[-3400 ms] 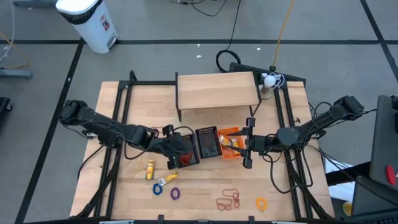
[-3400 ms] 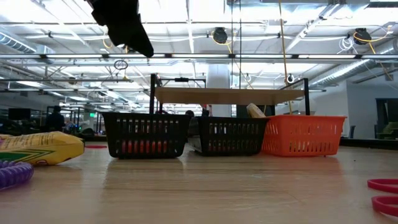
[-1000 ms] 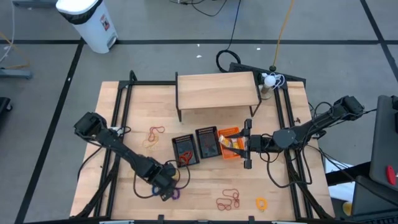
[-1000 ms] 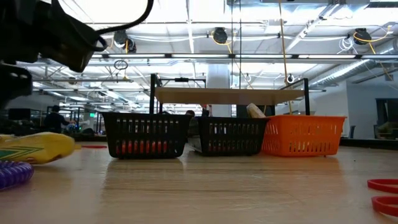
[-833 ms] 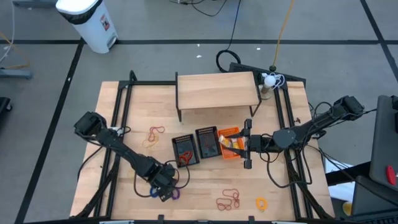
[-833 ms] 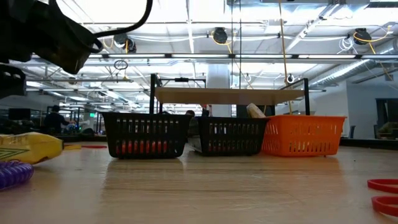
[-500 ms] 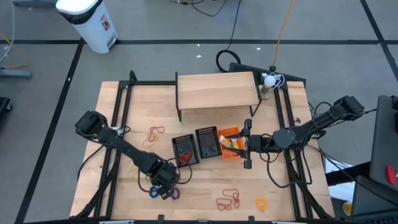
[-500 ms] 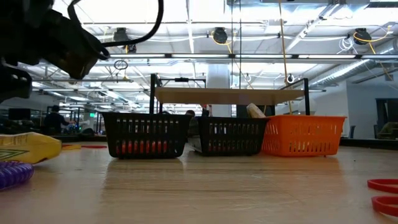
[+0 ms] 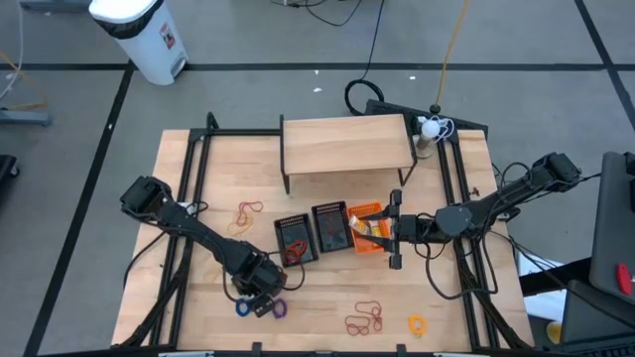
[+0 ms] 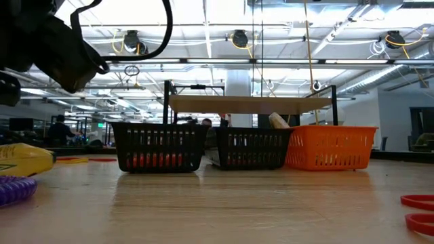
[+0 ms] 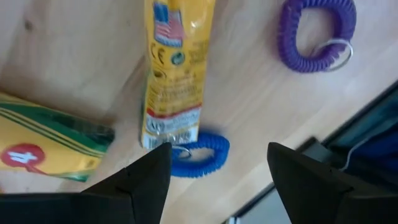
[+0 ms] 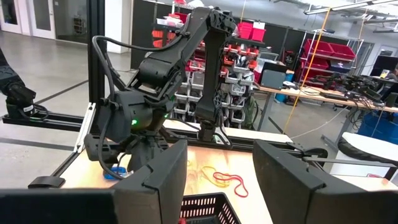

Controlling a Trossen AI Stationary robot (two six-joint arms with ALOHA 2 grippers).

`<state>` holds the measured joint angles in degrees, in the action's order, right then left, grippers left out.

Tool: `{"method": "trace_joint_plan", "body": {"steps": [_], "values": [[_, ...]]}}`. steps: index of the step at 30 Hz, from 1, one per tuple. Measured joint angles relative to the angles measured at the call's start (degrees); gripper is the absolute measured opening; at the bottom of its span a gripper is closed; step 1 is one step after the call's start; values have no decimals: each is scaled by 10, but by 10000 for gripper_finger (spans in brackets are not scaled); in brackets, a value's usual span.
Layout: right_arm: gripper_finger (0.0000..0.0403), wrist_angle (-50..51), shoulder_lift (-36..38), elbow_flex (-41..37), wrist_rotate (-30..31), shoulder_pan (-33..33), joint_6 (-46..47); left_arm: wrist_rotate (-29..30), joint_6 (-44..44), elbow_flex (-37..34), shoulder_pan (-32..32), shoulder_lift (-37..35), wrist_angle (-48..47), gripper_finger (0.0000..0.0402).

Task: Pick & Place Office Desk Supplies
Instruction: Put the yellow crayon bag into the orange bin

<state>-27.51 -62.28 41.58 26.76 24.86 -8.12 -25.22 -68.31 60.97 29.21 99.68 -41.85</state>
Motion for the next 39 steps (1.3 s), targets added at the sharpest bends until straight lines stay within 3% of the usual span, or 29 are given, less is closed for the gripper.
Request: {"method": "trace_joint_plan", "body": {"steps": [6, 16, 25, 39], "values": [[171, 0, 0, 0, 0, 0, 0, 2, 1, 0, 0, 0, 0, 267], [171, 0, 0, 0, 0, 0, 0, 99, 35, 1, -7, -1, 0, 267], [171, 1, 0, 0, 0, 0, 0, 80, 32, 1, -7, -1, -42, 267], [171, 1, 0, 0, 0, 0, 0, 148, 74, 1, -6, -1, -59, 267]]}}
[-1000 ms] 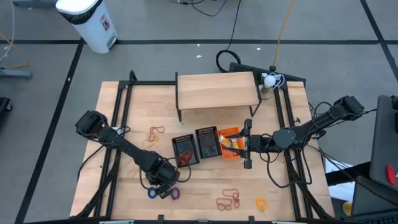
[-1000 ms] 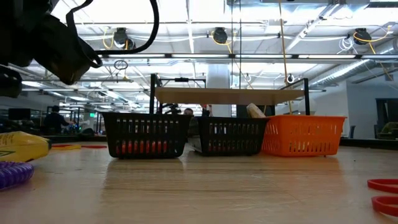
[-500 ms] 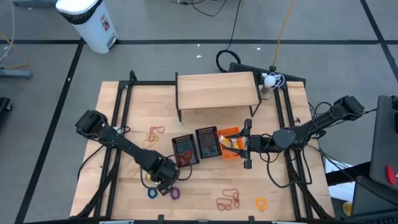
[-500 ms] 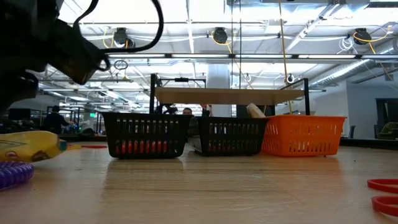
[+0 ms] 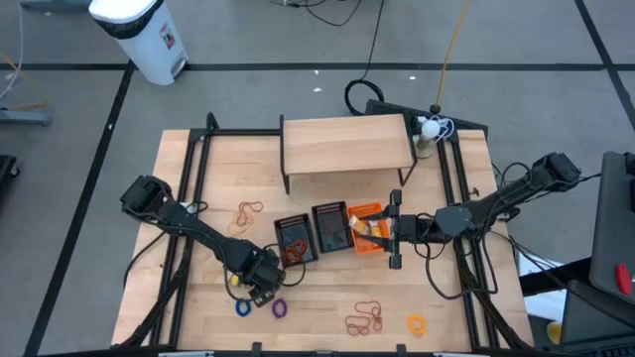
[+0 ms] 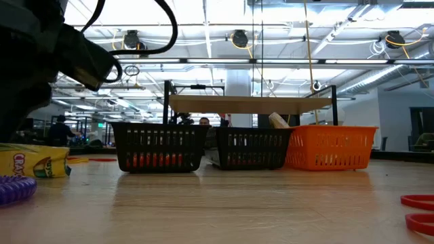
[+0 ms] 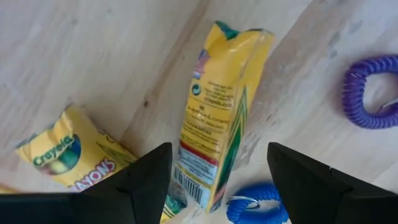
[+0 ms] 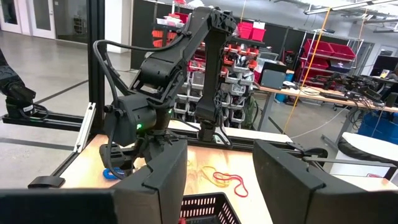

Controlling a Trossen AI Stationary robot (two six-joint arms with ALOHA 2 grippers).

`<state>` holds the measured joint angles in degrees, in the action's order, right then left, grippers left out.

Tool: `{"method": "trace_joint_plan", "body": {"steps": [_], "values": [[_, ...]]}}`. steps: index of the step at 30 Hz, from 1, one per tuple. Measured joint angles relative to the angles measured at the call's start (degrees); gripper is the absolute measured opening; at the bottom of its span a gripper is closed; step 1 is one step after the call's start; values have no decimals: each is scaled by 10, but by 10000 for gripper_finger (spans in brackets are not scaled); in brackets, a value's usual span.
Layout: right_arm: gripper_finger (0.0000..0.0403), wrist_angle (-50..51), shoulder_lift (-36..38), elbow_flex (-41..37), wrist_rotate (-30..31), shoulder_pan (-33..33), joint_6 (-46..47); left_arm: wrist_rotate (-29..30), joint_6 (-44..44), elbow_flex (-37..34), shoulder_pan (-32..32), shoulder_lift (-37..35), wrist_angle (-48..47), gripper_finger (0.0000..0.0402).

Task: Pick & Place Office Desk Supplies
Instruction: Put the yellow crayon bag into the orange bin

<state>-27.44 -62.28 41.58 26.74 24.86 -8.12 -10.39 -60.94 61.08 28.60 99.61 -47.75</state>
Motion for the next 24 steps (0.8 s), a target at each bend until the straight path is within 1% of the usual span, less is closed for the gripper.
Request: {"method": "trace_joint_plan", "body": {"steps": [2, 5, 9, 11, 15, 24], "values": [[171, 1, 0, 0, 0, 0, 0, 3, 21, 0, 0, 0, 5, 266], [171, 1, 0, 0, 0, 0, 0, 28, 45, 0, 0, 0, 14, 266], [171, 1, 0, 0, 0, 0, 0, 75, 40, 0, 0, 0, 15, 267], [171, 1, 0, 0, 0, 0, 0, 85, 31, 0, 0, 0, 15, 266], [171, 1, 0, 0, 0, 0, 0, 85, 17, 0, 0, 0, 14, 266], [171, 1, 0, 0, 0, 0, 0, 80, 22, 0, 1, 0, 14, 266]]}}
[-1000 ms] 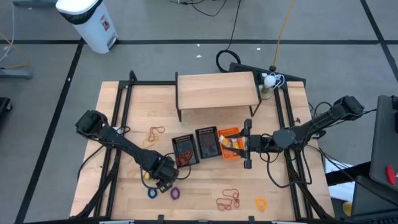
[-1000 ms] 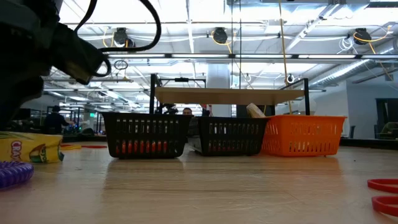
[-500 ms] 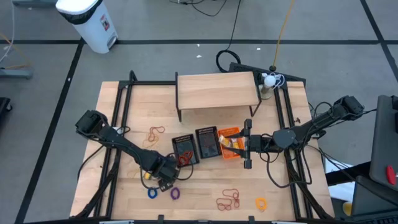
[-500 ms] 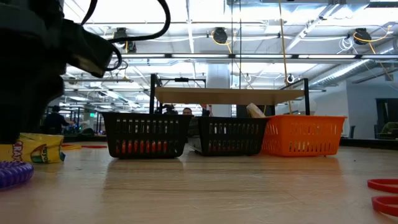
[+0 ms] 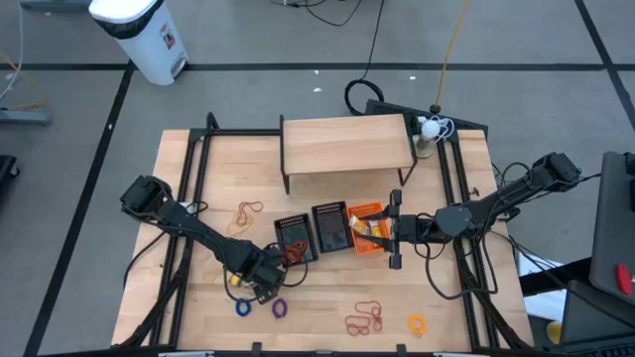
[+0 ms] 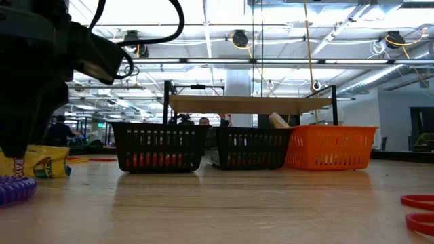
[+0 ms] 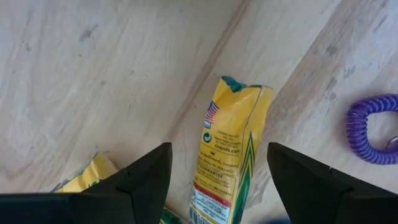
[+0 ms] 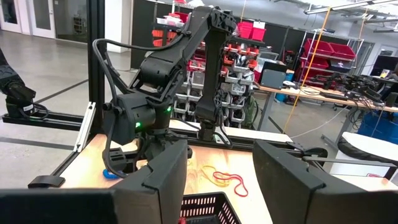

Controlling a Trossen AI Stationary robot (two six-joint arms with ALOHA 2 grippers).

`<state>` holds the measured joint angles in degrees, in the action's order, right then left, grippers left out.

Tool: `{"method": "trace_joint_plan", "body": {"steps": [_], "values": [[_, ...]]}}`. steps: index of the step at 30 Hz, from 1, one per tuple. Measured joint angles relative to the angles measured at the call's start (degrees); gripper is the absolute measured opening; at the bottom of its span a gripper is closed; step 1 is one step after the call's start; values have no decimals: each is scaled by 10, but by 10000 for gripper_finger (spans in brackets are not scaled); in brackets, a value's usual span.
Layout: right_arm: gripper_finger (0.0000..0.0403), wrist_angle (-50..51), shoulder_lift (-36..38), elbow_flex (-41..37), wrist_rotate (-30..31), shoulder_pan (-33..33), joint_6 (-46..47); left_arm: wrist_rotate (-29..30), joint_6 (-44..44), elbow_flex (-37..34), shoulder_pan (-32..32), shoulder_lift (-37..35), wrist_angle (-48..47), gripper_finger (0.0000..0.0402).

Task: Pick & Place Office Desk Supplies
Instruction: Put the yellow crayon bag into the orange bin

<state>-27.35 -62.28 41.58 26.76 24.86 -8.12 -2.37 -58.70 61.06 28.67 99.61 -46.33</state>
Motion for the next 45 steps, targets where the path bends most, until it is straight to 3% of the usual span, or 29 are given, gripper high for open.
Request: {"method": "trace_joint_plan", "body": {"steps": [8, 11, 14, 21, 30, 39, 45], "values": [[171, 0, 0, 0, 0, 0, 0, -1, -27, 0, 1, 0, 0, 263], [171, 0, 0, 0, 0, 0, 0, -6, -18, 0, 5, 0, 0, 238], [171, 0, 0, 0, 0, 0, 0, -6, -12, 0, 12, 0, 0, 186], [171, 0, 0, 0, 0, 0, 0, -7, -23, 0, 19, 0, -1, 23], [171, 0, 0, 0, 0, 0, 0, 4, 10, 0, 17, 0, -1, 22], [171, -2, 0, 0, 0, 0, 0, -54, 62, 0, -14, 0, -2, 22], [171, -2, 0, 0, 0, 0, 0, -52, 114, 20, -42, 0, -5, 22]]}}
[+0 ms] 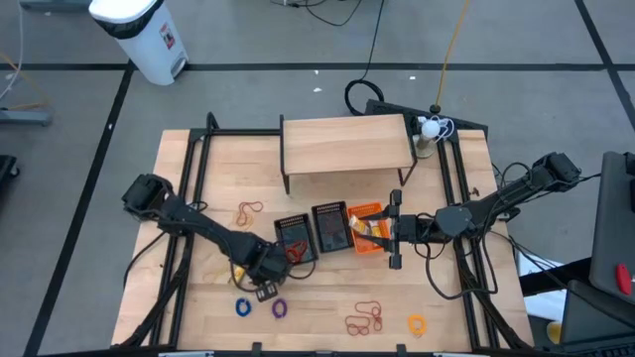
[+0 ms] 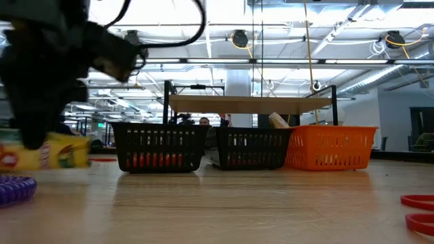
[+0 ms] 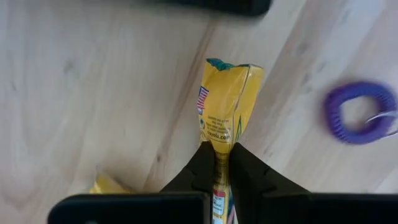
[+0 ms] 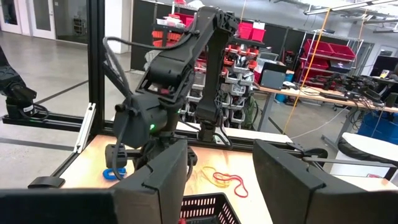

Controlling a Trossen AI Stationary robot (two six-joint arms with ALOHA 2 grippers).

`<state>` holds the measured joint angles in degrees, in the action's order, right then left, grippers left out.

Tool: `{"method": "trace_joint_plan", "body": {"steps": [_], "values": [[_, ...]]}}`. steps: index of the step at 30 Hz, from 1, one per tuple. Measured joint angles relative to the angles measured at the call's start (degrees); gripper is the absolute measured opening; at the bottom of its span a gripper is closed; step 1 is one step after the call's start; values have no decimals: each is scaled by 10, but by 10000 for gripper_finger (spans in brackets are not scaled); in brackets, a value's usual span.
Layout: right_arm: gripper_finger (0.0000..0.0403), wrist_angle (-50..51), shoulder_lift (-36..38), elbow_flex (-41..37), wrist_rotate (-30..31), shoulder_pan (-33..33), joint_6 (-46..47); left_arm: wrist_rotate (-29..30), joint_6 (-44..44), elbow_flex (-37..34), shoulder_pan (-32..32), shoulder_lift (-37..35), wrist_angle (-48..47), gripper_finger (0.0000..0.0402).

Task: Pick & Place Office Desk Supplies
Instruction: Put the yellow crayon bag into the orange bin

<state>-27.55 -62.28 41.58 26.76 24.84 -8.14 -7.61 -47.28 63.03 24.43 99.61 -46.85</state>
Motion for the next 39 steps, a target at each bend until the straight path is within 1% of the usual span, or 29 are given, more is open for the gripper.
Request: {"method": "trace_joint_plan", "body": {"steps": [4, 9, 12, 14, 19, 21, 23, 28, 31, 34, 37, 39], "values": [[171, 0, 0, 0, 0, 0, 0, 1, 36, 38, -12, 0, -19, 22], [171, 2, 0, 0, 0, 0, 0, 6, 71, 128, -16, 0, -129, 22], [171, 2, 0, 0, 0, 0, -2, 30, 85, 193, -15, 0, -201, 22], [171, 4, 0, 0, 0, 0, -2, 52, 92, 236, -15, 0, -233, 22], [171, 8, 0, 0, 0, 0, -2, 113, 115, 325, -10, 0, -277, 22], [171, 9, 0, 0, 0, 0, -2, 145, 128, 350, -7, 0, -279, 22], [171, 9, 0, 0, 0, 0, -6, 190, 142, 368, -4, 0, -279, 22], [171, 14, 0, 0, 0, 0, -41, 344, 186, 374, 4, 0, -231, 29], [171, 21, 0, 0, 0, 0, -52, 433, 181, 373, 3, 2, -202, 22], [171, 23, 0, 0, 0, 0, -59, 509, 181, 368, 3, 4, -183, 21], [171, 22, 0, 0, 0, 0, -61, 570, 181, 356, 3, 4, -154, 21], [171, 22, 0, 0, 0, 0, -62, 589, 187, 345, 3, 4, -136, 21]]}}
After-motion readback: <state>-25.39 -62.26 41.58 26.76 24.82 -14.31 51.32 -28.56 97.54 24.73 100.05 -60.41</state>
